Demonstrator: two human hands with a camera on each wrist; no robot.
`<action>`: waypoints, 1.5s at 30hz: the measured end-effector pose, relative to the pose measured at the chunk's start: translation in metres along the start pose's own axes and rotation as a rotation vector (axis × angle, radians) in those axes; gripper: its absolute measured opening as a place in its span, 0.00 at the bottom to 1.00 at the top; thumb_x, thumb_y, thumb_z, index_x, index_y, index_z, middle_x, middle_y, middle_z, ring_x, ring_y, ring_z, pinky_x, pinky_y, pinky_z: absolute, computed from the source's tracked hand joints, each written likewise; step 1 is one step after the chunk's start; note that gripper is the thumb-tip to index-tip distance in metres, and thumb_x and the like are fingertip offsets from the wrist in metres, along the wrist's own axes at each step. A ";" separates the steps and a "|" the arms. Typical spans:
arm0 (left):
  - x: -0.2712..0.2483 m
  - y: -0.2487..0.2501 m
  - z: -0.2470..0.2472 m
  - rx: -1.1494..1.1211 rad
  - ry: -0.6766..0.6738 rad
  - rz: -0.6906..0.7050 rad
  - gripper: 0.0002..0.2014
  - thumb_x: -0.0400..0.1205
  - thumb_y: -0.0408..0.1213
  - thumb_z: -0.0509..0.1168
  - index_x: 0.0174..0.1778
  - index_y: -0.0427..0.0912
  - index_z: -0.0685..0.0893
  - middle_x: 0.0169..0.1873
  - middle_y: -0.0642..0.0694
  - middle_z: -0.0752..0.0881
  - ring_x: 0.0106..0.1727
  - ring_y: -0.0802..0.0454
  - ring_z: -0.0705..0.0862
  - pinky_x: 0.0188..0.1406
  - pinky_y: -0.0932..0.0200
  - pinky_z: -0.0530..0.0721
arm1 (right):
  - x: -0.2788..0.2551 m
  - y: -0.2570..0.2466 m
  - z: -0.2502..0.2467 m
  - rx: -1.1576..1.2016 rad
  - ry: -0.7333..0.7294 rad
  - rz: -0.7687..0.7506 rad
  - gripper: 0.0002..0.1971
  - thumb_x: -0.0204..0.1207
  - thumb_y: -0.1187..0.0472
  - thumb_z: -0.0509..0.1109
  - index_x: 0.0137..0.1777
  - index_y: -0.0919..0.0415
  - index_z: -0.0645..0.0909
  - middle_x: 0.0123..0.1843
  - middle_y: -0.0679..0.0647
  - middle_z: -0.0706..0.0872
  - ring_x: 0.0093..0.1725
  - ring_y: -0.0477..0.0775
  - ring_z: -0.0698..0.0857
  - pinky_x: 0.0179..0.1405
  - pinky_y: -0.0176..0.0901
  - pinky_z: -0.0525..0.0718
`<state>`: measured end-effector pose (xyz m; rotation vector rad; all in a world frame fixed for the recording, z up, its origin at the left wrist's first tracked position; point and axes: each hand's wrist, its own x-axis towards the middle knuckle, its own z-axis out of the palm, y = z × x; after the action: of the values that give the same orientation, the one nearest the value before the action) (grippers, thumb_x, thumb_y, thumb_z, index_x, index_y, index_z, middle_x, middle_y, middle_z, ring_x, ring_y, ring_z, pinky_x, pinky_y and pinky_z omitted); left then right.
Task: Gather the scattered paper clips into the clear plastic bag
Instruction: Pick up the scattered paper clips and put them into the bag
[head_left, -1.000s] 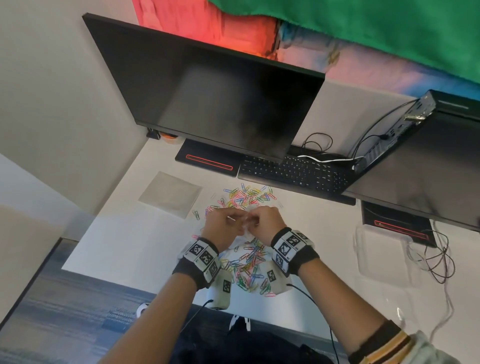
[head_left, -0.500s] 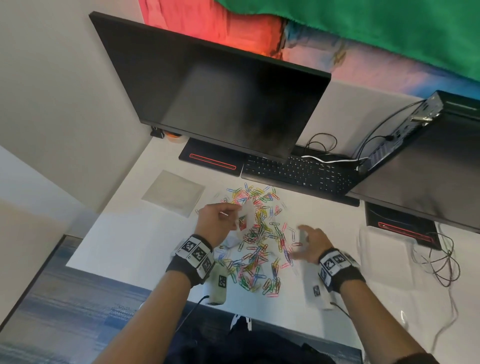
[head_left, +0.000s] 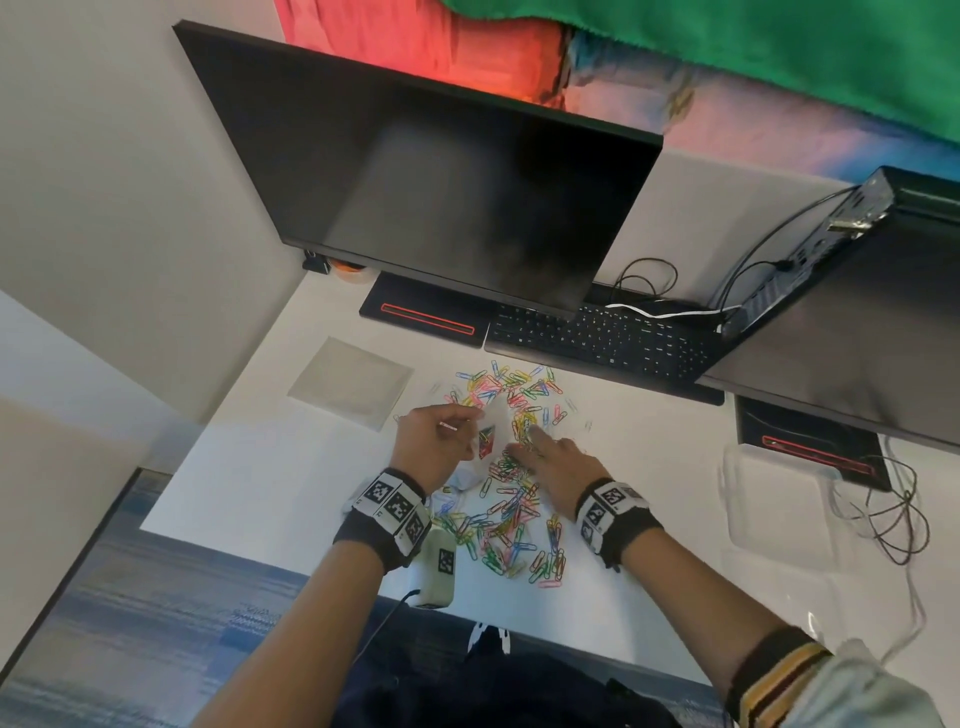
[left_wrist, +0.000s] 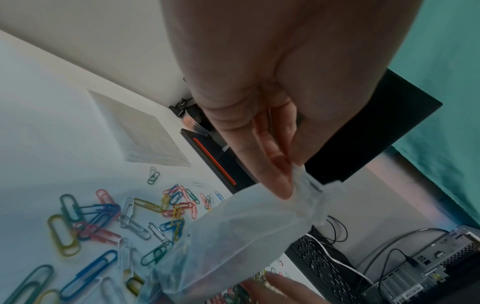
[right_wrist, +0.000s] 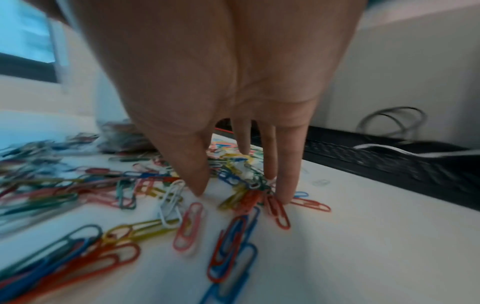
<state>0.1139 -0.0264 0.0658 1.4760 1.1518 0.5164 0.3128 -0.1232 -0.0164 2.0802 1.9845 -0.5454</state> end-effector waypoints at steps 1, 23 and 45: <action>0.000 -0.001 0.000 -0.003 0.003 0.001 0.09 0.82 0.28 0.67 0.52 0.41 0.92 0.41 0.40 0.91 0.34 0.45 0.89 0.44 0.53 0.92 | 0.002 -0.002 0.001 -0.028 -0.005 -0.031 0.40 0.76 0.70 0.66 0.82 0.42 0.53 0.85 0.58 0.51 0.72 0.69 0.69 0.58 0.62 0.83; 0.002 -0.001 0.011 0.066 -0.025 0.012 0.09 0.80 0.29 0.69 0.50 0.42 0.93 0.42 0.44 0.92 0.39 0.42 0.92 0.47 0.44 0.92 | -0.020 0.005 -0.074 1.960 0.238 0.323 0.11 0.72 0.72 0.74 0.54 0.68 0.87 0.49 0.61 0.91 0.47 0.53 0.91 0.47 0.36 0.89; 0.001 0.007 0.019 0.132 -0.057 0.033 0.11 0.78 0.30 0.71 0.41 0.54 0.91 0.36 0.42 0.93 0.40 0.42 0.92 0.51 0.42 0.91 | 0.001 -0.053 -0.079 0.679 0.267 0.215 0.13 0.75 0.72 0.66 0.51 0.60 0.91 0.52 0.56 0.90 0.43 0.47 0.82 0.41 0.23 0.73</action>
<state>0.1331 -0.0343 0.0669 1.6149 1.1363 0.4248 0.2697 -0.0867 0.0604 2.8531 1.8288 -1.0587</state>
